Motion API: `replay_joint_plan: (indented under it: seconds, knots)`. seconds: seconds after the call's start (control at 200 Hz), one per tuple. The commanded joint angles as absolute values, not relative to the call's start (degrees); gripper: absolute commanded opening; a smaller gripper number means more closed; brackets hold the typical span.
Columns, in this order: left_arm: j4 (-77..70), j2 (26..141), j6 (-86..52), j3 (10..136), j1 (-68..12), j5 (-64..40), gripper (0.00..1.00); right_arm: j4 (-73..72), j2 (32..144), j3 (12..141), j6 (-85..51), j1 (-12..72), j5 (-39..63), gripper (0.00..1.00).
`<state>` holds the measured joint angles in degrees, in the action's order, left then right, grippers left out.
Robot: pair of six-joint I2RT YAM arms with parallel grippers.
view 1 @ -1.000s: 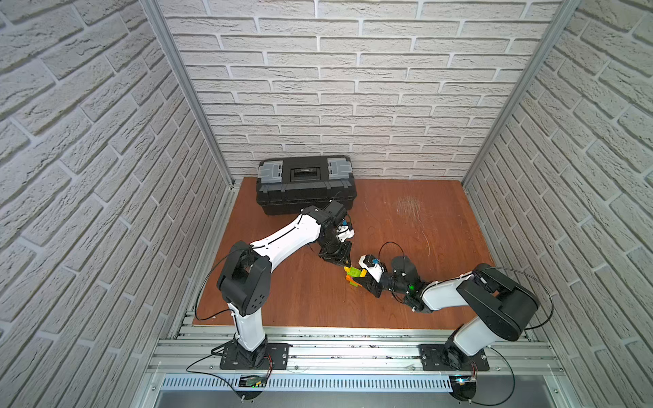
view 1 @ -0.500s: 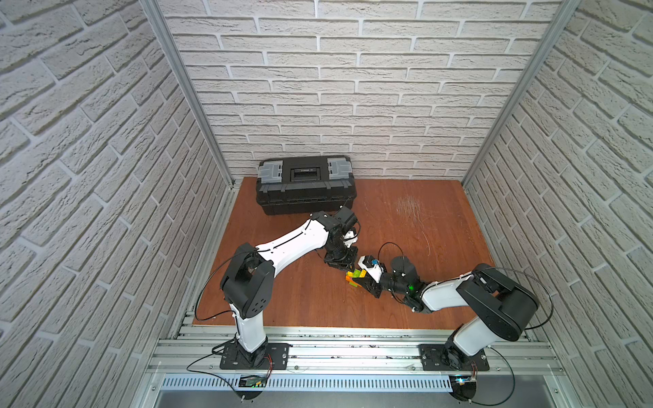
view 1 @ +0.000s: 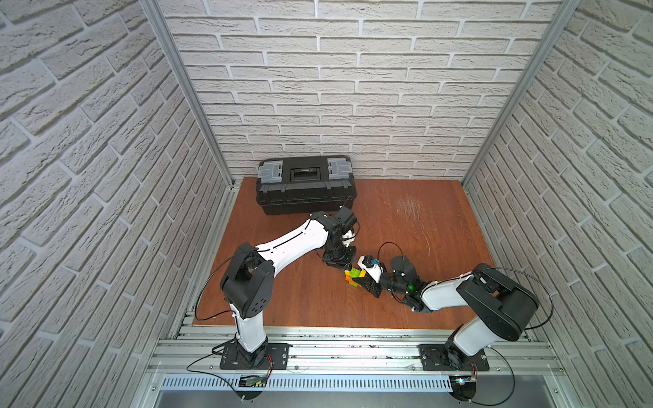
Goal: Assemble a carrot with lego
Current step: Assemble the lego brick with the lego brick.
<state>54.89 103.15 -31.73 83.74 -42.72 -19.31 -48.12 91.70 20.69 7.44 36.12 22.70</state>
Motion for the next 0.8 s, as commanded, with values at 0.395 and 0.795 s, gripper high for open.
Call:
replay_joint_plan:
  seconds: [0.395,0.795]
  knots:
    - [52.48,103.45,-31.33,83.77,-43.41,-18.47,0.00,-48.34,92.46,21.87,7.79,36.66,22.60,0.12]
    - [53.17,104.85,-29.94,82.97,-43.77,-17.01,0.00,-47.79,92.33,21.84,7.98,36.65,22.51,0.12]
